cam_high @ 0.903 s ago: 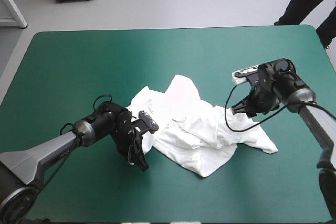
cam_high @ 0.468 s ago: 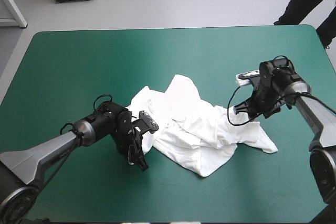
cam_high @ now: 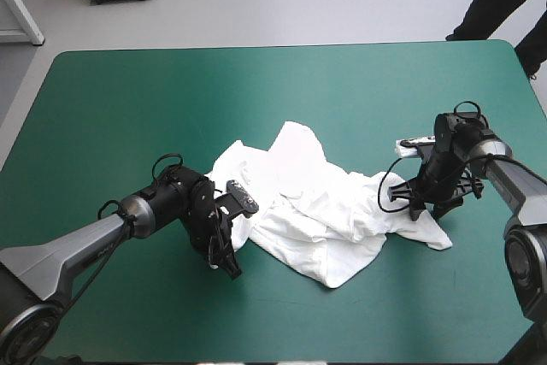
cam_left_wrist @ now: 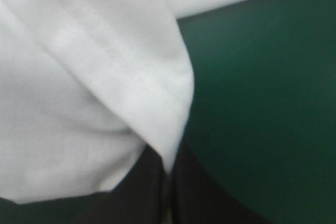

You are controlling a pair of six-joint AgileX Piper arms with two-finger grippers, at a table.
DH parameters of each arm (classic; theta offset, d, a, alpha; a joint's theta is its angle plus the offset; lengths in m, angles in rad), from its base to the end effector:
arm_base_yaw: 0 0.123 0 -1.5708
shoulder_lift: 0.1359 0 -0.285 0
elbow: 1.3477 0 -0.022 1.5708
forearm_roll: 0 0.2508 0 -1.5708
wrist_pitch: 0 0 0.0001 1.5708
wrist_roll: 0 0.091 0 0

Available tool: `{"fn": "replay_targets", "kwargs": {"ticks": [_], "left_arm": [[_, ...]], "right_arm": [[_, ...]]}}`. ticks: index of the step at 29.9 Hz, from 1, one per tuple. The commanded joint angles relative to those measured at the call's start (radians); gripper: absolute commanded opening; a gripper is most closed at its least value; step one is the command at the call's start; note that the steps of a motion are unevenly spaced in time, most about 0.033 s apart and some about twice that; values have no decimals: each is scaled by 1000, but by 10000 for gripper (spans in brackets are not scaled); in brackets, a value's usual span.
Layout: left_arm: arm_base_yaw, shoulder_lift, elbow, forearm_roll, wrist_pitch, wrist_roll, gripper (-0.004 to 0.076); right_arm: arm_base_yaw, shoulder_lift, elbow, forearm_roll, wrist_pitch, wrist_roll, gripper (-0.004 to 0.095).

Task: Fold the cloth

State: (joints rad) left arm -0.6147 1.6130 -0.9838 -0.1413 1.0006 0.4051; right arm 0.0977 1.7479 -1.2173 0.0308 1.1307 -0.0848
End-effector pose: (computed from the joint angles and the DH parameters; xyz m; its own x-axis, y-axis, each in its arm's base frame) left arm 0.2222 -0.1700 0.2027 -0.5871 0.8065 -0.0692 0.8084 0.5798 -0.1016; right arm 0.3216 0.0341 0.2155 -0.9857 -0.1685 0.0011 -0.1684 0.9853 0.0280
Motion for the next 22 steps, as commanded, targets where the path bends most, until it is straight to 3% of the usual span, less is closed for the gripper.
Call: {"fn": "replay_targets", "kwargs": {"ticks": [1, 7, 22], "left_arm": [[-12, 18, 19, -106, 4, -1, -22], [-12, 18, 19, -104, 4, 1, -22], [-12, 18, 13, -101, 22, 1, -22]], "right_arm": [[-10, -16, -12, 3, -10, -12, 477], [-8, 38, -10, 111, -20, -64, 424], [145, 97, -10, 106, -106, -48, -8]]}}
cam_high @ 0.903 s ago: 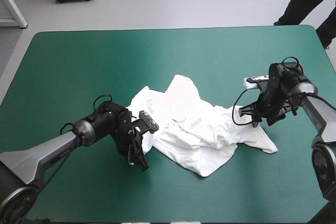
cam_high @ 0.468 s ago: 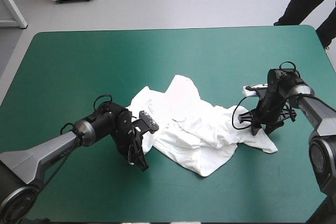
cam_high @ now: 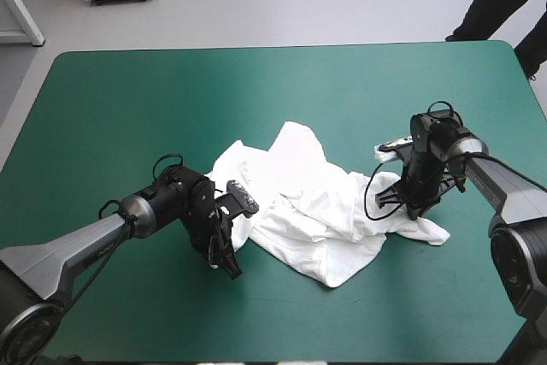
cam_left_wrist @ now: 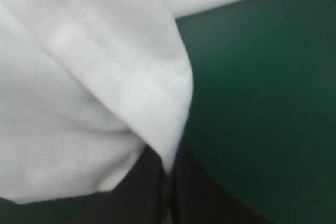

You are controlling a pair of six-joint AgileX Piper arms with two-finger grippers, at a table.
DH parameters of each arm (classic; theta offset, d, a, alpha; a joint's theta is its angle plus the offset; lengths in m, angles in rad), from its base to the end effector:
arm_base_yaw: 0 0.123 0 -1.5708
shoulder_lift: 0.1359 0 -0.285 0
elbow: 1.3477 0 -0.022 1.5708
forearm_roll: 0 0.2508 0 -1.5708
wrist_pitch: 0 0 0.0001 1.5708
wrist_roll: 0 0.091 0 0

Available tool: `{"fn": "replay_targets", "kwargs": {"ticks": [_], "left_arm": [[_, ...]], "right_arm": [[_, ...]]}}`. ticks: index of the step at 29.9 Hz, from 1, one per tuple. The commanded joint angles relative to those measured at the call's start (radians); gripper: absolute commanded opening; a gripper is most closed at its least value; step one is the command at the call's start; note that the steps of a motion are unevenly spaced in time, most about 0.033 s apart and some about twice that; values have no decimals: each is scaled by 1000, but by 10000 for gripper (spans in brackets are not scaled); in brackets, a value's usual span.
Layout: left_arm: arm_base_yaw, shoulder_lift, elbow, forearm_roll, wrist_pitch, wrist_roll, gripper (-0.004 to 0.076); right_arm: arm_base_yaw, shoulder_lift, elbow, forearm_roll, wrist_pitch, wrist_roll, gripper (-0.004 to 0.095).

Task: Fold the cloth

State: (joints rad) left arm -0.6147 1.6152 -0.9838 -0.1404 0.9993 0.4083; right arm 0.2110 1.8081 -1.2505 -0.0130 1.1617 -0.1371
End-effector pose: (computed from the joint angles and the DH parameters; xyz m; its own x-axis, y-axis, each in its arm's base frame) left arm 0.2224 -0.1701 0.2020 -0.5843 0.8087 -0.0684 0.8105 0.5770 -0.1009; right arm 0.3246 0.0684 0.2035 -0.9363 -0.3455 0.0623 -0.3464 0.9381 -0.0031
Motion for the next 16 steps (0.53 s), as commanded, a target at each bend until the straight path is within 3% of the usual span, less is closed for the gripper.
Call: {"fn": "replay_targets", "kwargs": {"ticks": [1, 9, 16], "left_arm": [[-12, 16, 9, -102, 23, -2, -22], [-12, -49, -83, -47, 73, -31, -22], [-12, -221, -218, 75, 175, -146, -22]], "right_arm": [[31, 37, 23, 150, -135, 12, -13], [31, -25, 7, 140, -114, 23, -7], [31, -211, -161, 13, -35, 56, -8]]}}
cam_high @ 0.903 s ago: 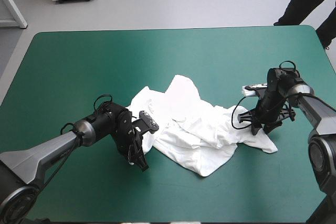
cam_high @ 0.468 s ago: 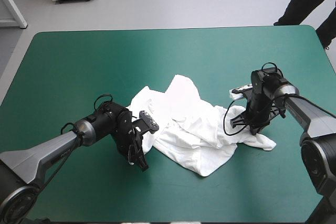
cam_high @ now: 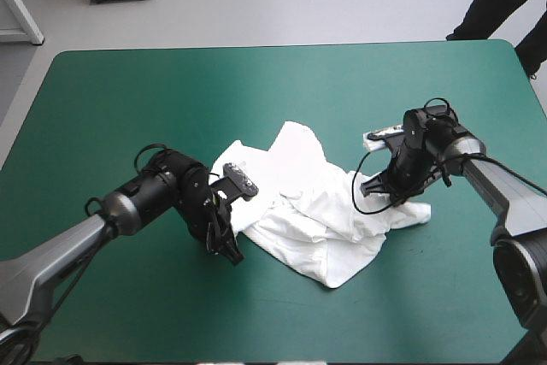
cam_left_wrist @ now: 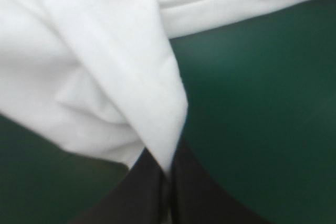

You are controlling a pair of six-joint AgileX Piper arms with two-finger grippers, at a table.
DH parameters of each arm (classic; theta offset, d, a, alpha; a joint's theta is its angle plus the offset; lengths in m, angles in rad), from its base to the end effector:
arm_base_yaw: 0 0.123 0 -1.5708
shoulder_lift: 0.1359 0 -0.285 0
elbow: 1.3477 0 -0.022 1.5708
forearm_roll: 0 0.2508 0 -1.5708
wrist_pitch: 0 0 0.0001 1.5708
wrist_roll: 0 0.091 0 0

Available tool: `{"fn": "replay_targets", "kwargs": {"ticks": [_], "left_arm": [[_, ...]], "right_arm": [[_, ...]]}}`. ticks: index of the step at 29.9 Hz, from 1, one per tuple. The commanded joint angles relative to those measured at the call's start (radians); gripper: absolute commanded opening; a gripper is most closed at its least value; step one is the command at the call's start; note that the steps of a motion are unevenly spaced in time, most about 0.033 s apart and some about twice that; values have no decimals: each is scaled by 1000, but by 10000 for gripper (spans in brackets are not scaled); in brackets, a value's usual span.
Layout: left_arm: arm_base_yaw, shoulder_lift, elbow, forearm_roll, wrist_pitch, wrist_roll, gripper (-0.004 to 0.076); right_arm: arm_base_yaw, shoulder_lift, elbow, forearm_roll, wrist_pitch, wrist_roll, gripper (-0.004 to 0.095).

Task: Fold the cloth

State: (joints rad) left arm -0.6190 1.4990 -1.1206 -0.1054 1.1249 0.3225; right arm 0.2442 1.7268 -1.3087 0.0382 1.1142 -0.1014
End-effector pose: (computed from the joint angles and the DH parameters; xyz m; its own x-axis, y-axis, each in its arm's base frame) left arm 0.2221 -0.1688 0.2670 -0.6126 0.7706 -0.1759 0.7871 0.6149 -0.0475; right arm 0.3269 0.0847 0.2450 -0.9384 -0.3208 -0.1281 -0.3262 0.9450 0.0233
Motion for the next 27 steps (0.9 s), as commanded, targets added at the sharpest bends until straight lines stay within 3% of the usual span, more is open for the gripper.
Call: {"fn": "replay_targets", "kwargs": {"ticks": [1, 7, 13, 19, 23, 27], "left_arm": [[-7, -137, -103, 62, 65, -76, -22], [-7, -303, -307, 211, 153, -139, -22], [-7, -376, -628, 325, 149, -155, -22], [-7, -376, -968, 369, 132, -76, -22], [-7, -376, -1091, 358, 100, -66, -22], [-7, -376, -1160, 351, 127, -66, -22]], "right_arm": [[-2, -154, -134, -52, 23, 25, -12], [-2, -304, -382, -148, 94, 59, -13], [-2, -425, -614, -168, 97, 78, -12], [-2, -522, -871, -162, -11, 78, -12], [-2, -557, -1005, -150, -90, 76, -12], [-2, -585, -1107, -56, -103, 67, -12]]}}
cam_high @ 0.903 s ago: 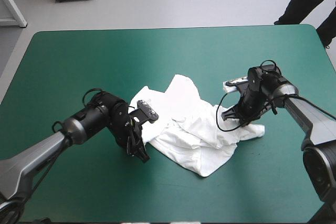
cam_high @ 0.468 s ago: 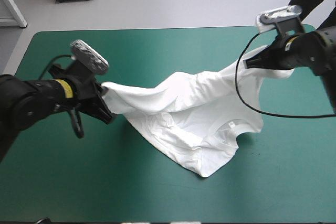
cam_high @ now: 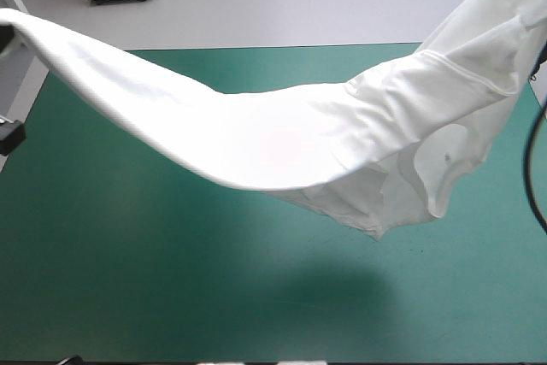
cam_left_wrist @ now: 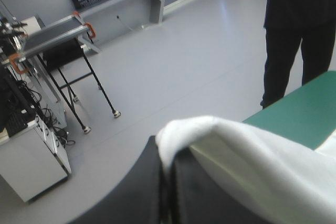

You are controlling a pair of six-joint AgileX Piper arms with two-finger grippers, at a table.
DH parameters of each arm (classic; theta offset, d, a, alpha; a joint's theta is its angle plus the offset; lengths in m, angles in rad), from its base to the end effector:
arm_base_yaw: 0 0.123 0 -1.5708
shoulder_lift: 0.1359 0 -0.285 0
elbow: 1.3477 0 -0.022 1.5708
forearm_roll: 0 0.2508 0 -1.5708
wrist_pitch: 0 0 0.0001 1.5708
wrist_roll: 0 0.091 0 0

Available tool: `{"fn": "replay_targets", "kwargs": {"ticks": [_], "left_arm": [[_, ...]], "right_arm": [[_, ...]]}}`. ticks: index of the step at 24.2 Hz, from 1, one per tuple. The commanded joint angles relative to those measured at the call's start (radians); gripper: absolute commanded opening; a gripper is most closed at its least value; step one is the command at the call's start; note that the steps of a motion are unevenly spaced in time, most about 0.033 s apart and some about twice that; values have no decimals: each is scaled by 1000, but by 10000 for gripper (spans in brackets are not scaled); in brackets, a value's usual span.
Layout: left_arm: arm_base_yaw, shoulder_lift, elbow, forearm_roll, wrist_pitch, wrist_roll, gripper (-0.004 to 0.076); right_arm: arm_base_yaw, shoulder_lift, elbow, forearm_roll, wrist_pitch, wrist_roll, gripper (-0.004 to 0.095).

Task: Fold the cloth

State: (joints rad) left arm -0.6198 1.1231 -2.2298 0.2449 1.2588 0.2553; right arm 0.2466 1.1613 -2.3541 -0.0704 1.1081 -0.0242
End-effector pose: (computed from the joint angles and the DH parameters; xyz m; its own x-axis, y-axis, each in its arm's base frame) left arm 0.0715 -0.0252 0.6305 0.0800 0.3324 -0.9398 0.3719 0.8648 0.3375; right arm 0.0628 0.0099 0.6595 0.1768 -0.0128 -0.9842 -0.1739 0.9838 -0.0440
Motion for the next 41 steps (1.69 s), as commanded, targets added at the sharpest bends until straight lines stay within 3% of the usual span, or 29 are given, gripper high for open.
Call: {"fn": "replay_targets", "kwargs": {"ticks": [1, 5, 9, 14, 17, 21, 28, 33, 41], "left_arm": [[-6, 0, -59, -9, 0, 2, -22], [-6, -1, -77, -56, 27, -10, -22], [-6, 1, -77, -49, 27, -76, -22], [-6, 28, 35, 134, 29, -156, -22], [-4, 93, 216, 272, 27, -217, -22], [48, 250, 367, 307, 27, -255, -21], [341, 531, 377, -78, -149, -159, -22], [366, 685, 377, -141, -229, -114, -22], [373, 841, 377, -183, -312, -112, -22]], "right_arm": [[-4, -30, -72, 80, -95, -12, -12], [-4, -63, -67, 136, -81, -19, -12], [-4, -61, -37, 146, 1, -12, -12], [-4, -24, 199, 134, 76, -8, -13], [-4, 52, 445, 90, 31, -7, -13], [-4, 247, 552, 83, -47, -35, -13], [-7, 575, 544, -39, -186, -63, -13], [-38, 687, 544, -34, -242, -66, -13], [-87, 778, 544, 0, -238, -88, -12]]}}
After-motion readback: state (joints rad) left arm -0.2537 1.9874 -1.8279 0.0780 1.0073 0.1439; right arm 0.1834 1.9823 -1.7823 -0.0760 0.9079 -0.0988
